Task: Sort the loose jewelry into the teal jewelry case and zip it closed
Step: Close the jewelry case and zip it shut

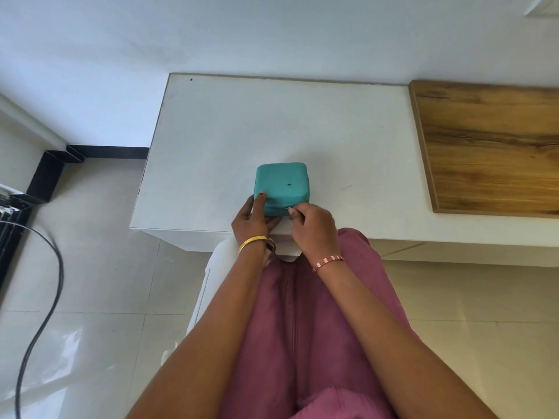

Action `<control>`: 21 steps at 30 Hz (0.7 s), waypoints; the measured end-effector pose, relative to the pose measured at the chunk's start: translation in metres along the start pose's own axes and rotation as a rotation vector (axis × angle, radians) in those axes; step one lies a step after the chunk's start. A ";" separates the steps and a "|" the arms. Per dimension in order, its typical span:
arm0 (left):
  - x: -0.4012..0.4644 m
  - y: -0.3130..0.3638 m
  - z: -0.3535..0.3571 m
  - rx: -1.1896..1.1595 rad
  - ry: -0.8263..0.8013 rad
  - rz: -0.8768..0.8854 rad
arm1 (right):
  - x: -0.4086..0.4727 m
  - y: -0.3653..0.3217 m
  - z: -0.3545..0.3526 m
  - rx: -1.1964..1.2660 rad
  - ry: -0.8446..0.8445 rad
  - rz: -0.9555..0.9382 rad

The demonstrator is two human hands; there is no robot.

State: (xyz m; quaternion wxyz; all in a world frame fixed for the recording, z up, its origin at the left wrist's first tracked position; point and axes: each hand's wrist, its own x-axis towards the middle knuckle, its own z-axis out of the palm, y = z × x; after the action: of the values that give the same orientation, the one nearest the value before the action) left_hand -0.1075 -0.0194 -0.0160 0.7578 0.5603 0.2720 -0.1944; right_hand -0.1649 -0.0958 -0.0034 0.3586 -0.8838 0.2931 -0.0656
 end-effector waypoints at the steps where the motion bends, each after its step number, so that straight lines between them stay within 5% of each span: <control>1: 0.000 0.001 0.000 -0.029 0.014 -0.009 | 0.002 0.005 -0.003 0.006 0.019 0.020; 21: 0.008 -0.003 0.001 0.062 -0.033 -0.084 | 0.086 0.048 -0.018 0.074 0.061 0.159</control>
State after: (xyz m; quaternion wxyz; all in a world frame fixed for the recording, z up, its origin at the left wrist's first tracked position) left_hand -0.1027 -0.0207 -0.0232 0.7358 0.5682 0.2764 -0.2434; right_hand -0.1229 -0.1830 -0.0304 0.3858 -0.8416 0.3705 -0.0747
